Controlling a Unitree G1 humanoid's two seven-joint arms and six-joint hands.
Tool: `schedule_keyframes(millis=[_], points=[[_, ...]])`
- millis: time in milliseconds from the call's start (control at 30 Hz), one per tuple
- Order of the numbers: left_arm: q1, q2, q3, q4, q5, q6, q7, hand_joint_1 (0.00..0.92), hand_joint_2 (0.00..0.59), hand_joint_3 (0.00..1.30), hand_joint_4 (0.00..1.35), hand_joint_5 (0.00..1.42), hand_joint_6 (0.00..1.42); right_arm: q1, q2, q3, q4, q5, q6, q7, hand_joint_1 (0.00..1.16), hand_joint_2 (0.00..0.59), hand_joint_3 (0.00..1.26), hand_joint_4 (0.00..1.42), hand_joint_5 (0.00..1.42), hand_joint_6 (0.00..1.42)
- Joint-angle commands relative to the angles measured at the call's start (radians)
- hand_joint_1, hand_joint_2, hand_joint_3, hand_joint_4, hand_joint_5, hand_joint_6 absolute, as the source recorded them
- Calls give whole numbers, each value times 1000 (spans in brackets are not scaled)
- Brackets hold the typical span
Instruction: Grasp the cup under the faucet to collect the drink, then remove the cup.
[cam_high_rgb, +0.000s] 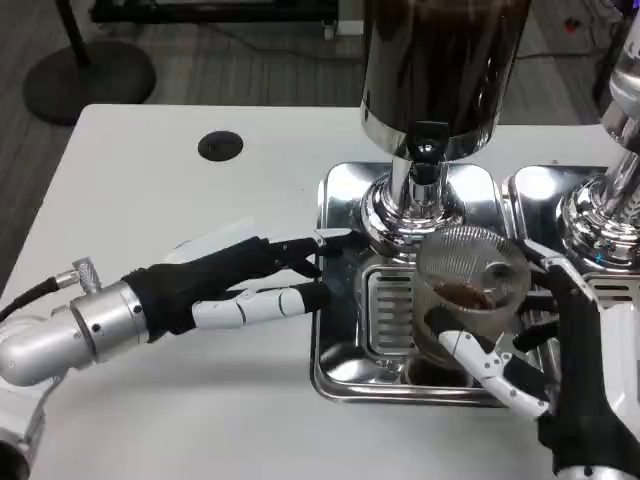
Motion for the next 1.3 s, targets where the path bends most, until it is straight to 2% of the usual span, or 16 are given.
schedule_keyframes(millis=[33, 367, 667, 800, 933, 1100, 1300], points=[[5, 6, -11, -30, -1, -22, -14, 0, 172, 118, 52, 75, 192, 38, -1, 3, -83, -3, -41, 10, 654, 217, 437, 509, 672, 824], [146, 43, 8, -244, -123, 27, -84, 0, 172, 118, 44, 74, 191, 122, 2, 4, -187, 1, -44, 55, 650, 228, 446, 512, 688, 839], [309, 106, 49, -459, -189, 113, -85, 0, 173, 118, 43, 74, 191, 186, 1, 10, -251, 8, -53, 92, 645, 233, 451, 512, 690, 841], [351, 140, 71, -520, -118, 34, -52, 0, 173, 111, 34, 74, 191, 208, 1, 11, -269, 10, -58, 103, 643, 234, 452, 520, 690, 841], [372, 181, 92, -532, -25, -84, -4, 0, 174, 92, 6, 44, 171, 221, 1, 10, -284, 13, -58, 115, 642, 234, 454, 526, 690, 841], [385, 213, 100, -526, 33, -145, 48, 0, 174, 89, 0, 20, 162, 227, 5, 13, -294, 12, -57, 121, 642, 234, 459, 528, 690, 846], [399, 242, 94, -537, 64, -175, 87, 0, 169, 59, 0, 0, 110, 240, 9, 16, -303, 12, -60, 125, 641, 234, 461, 529, 694, 850]])
